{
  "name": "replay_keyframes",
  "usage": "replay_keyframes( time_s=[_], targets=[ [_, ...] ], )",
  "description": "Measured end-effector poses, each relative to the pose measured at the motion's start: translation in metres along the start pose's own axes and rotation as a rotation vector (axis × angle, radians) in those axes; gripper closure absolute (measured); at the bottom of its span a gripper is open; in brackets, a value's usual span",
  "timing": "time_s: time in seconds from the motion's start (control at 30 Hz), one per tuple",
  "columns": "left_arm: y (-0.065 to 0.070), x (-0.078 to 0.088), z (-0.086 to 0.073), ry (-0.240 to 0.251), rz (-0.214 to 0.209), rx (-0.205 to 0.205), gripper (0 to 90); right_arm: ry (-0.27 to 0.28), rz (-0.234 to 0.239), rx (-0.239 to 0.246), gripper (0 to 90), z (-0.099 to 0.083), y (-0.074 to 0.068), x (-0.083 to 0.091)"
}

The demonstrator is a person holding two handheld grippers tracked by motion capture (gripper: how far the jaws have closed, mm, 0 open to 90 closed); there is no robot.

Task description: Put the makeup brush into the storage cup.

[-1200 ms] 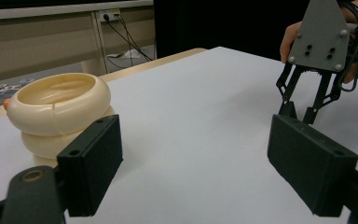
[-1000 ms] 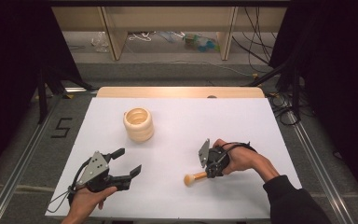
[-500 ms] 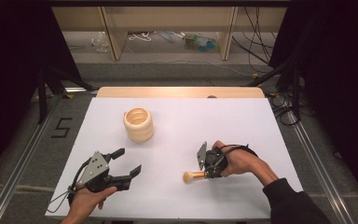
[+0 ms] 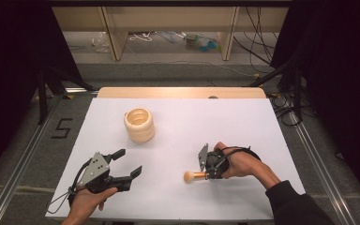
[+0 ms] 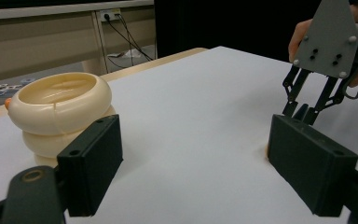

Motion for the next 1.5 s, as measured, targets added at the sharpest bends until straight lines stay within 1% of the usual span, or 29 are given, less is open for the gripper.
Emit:
replay_keyframes(
  time_s=[0.03,0.07,0.13,0.17,0.2,0.23,0.27,0.33,0.4,0.43,0.5,0.57,0.6,0.63,0.67,0.73,0.8,0.87,0.9,0.93,1.03,1.1,1.13,1.17,1.23,1.27,1.3,1.47,1.5],
  targets=[
    [0.000,0.000,0.000,0.002,0.000,-0.004,18.2,0.013,-0.024,0.014,74.7,0.000,0.002,0.000],
    [0.000,0.000,0.000,0.002,0.000,-0.002,18.1,0.021,-0.041,0.008,74.7,-0.002,0.002,0.001],
    [0.001,-0.001,-0.001,-0.002,-0.001,0.007,18.1,0.044,-0.041,-0.018,74.7,-0.004,0.002,0.003],
    [0.001,-0.001,-0.001,0.002,-0.003,0.007,18.1,0.065,-0.054,-0.016,74.7,-0.004,0.004,0.005],
    [0.000,0.000,0.000,-0.001,0.001,-0.003,18.1,0.087,-0.059,-0.031,74.7,-0.005,0.005,0.007],
    [0.000,-0.001,0.000,0.001,0.000,-0.004,18.1,0.113,-0.080,-0.050,74.7,-0.005,0.006,0.011],
    [0.000,-0.001,-0.001,-0.003,0.000,-0.001,18.1,0.141,-0.083,-0.063,74.7,-0.005,0.008,0.014],
    [0.000,-0.001,-0.001,0.001,-0.002,0.007,18.1,0.195,-0.117,-0.093,74.7,-0.007,0.011,0.022],
    [0.000,-0.001,0.000,0.003,-0.002,-0.001,18.2,0.254,-0.120,-0.144,74.7,-0.008,0.013,0.028],
    [0.001,-0.001,-0.001,-0.004,0.000,-0.002,18.1,0.276,-0.139,-0.162,74.7,-0.010,0.015,0.032],
    [0.001,-0.001,-0.001,-0.003,0.000,0.003,18.1,0.359,-0.192,-0.202,74.7,-0.011,0.019,0.037],
    [0.000,-0.001,0.000,0.008,-0.005,0.005,18.1,0.444,-0.216,-0.259,74.7,-0.013,0.021,0.043],
    [0.000,0.000,-0.001,-0.006,0.002,-0.004,18.1,0.490,-0.228,-0.297,74.7,-0.014,0.023,0.045],
    [0.001,0.000,-0.001,-0.009,0.001,-0.001,18.1,0.531,-0.237,-0.329,74.7,-0.015,0.024,0.047],
    [0.001,-0.001,-0.001,-0.006,0.001,0.001,18.1,0.571,-0.229,-0.351,74.7,-0.015,0.024,0.049],
    [0.000,-0.001,0.000,-0.002,0.002,-0.002,18.1,0.655,-0.240,-0.389,74.7,-0.016,0.024,0.051],
    [0.001,-0.001,-0.002,-0.014,-0.001,-0.005,18.1,0.726,-0.252,-0.420,74.7,-0.015,0.023,0.053],
    [0.001,-0.001,-0.001,-0.014,-0.002,-0.014,18.1,0.749,-0.273,-0.431,74.7,-0.014,0.023,0.057],
    [0.002,-0.002,0.000,-0.008,-0.002,-0.002,18.1,0.781,-0.280,-0.442,74.7,-0.013,0.023,0.058],
    [0.002,-0.002,-0.001,-0.011,-0.004,-0.008,18.1,0.801,-0.275,-0.449,74.7,-0.012,0.023,0.059],
    [0.003,-0.004,-0.002,-0.023,-0.005,0.001,18.0,0.813,-0.293,-0.456,74.7,-0.010,0.022,0.060],
    [0.006,-0.008,-0.003,-0.023,-0.020,0.041,17.9,0.831,-0.283,-0.468,74.7,-0.010,0.020,0.061],
    [0.007,-0.009,-0.002,-0.034,-0.020,0.047,17.9,0.845,-0.275,-0.473,74.7,-0.009,0.020,0.062],
    [0.009,-0.011,-0.002,-0.026,-0.031,0.061,17.9,0.860,-0.279,-0.480,74.7,-0.009,0.020,0.062],
    [0.012,-0.016,0.000,-0.031,-0.041,0.043,18.0,0.888,-0.271,-0.488,74.7,-0.007,0.019,0.063],
    [0.016,-0.018,0.000,-0.036,-0.046,0.049,18.0,0.885,-0.271,-0.496,74.7,-0.006,0.018,0.064],
    [0.019,-0.021,0.000,-0.034,-0.057,0.050,17.9,0.905,-0.274,-0.491,74.7,-0.004,0.018,0.065],
    [0.031,-0.040,0.002,-0.041,-0.103,0.083,17.9,0.981,-0.264,-0.507,74.7,0.004,0.014,0.070],
    [0.034,-0.044,0.003,-0.039,-0.112,0.100,17.9,0.989,-0.241,-0.518,74.7,0.006,0.012,0.070]
  ],
)
Point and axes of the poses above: each handheld gripper's, and its own axes: x roughly backward along the jaws, z roughly out of its top, y roughly to its right, the point moved 3 cm from there along -x, roughly forward along the jaws, and after that the axes turned 2 degrees about -x, right-handed, at the moved point
